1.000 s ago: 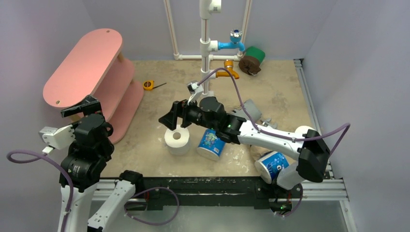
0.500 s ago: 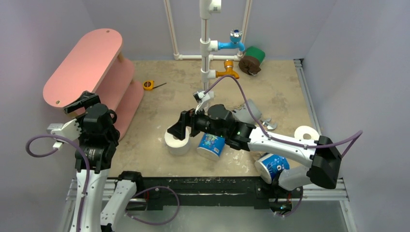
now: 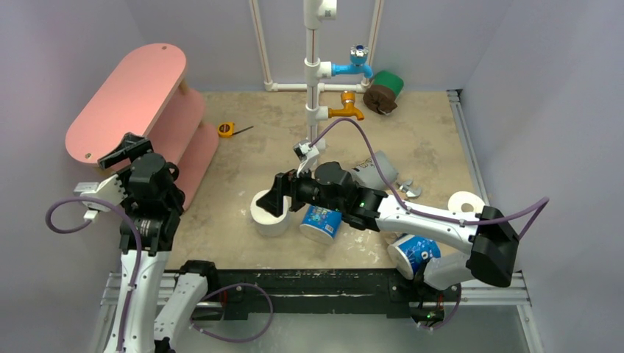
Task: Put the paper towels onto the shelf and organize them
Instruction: Adjust the shelf at the center of the board.
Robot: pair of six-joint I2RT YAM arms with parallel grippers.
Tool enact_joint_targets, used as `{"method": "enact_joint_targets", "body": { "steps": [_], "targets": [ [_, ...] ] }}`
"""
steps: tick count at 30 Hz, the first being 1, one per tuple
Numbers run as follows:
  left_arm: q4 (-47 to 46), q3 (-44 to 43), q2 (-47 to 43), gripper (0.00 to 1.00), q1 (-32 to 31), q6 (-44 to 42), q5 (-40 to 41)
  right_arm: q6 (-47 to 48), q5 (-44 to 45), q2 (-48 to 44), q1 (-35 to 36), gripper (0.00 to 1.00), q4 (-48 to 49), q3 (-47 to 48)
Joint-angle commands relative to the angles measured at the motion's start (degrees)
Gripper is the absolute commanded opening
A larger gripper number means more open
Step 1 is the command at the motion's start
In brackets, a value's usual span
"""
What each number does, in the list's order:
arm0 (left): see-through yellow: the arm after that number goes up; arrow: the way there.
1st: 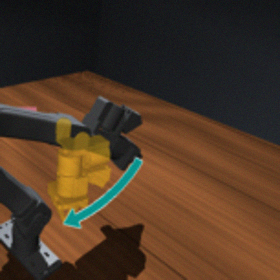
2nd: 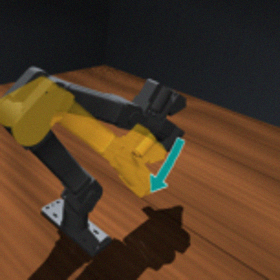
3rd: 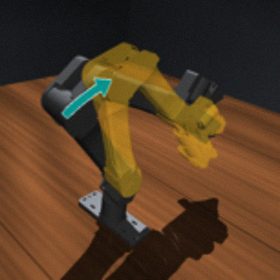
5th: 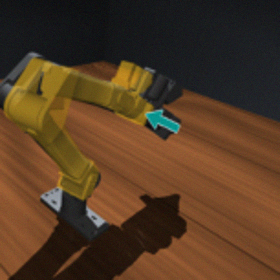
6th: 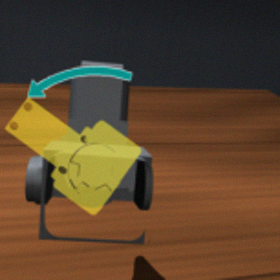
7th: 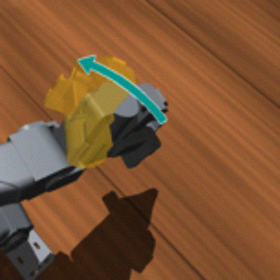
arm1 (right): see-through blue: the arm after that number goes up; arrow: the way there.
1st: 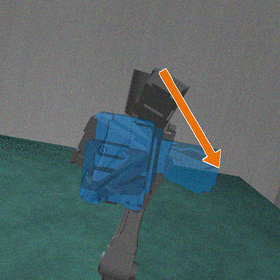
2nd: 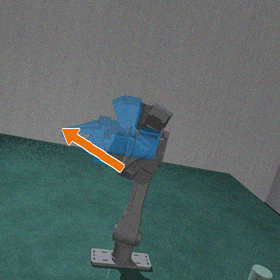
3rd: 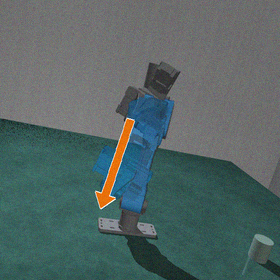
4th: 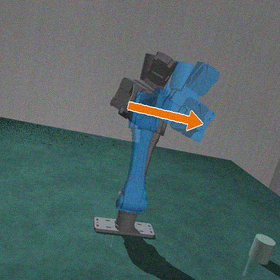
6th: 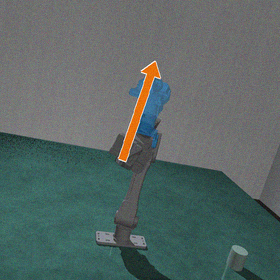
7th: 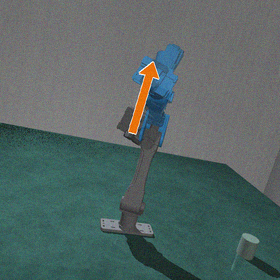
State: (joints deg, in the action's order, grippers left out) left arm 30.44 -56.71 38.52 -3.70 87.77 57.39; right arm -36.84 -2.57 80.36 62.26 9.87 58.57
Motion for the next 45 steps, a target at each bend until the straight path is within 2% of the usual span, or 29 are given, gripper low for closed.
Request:
{"method": "enact_joint_targets", "body": {
  "steps": [1,5,15,21,26,30,45],
  "targets": [
    [-3.6,-1.1,2.1,0.76,0.6,-2.7,4.2,1.1,-0.9,0.1,0.3,0.89,1.6,0.0],
    [-3.2,-3.0,4.6,0.74,1.1,-3.1,4.9,1.2,-0.5,0.1,0.3,0.89,1.4,0.1],
    [-7.9,-0.6,5.6,0.53,2.7,-4.6,3.2,2.0,0.1,0.6,0.3,0.90,1.1,0.7],
    [-10.1,0.4,5.2,0.28,3.5,-5.8,2.5,2.2,0.0,1.1,0.3,0.90,1.1,0.6],
    [-10.1,0.5,5.3,0.17,3.7,-5.5,1.7,2.2,0.0,1.1,0.3,0.90,1.1,0.4],
    [-10.1,0.8,5.2,0.00,3.7,-5.5,1.0,2.2,0.0,1.4,0.3,0.90,1.0,0.5],
    [-12.4,4.4,0.3,0.00,3.7,-3.8,-7.1,1.9,-0.7,1.8,0.3,0.90,0.9,1.0]
  ]
}}
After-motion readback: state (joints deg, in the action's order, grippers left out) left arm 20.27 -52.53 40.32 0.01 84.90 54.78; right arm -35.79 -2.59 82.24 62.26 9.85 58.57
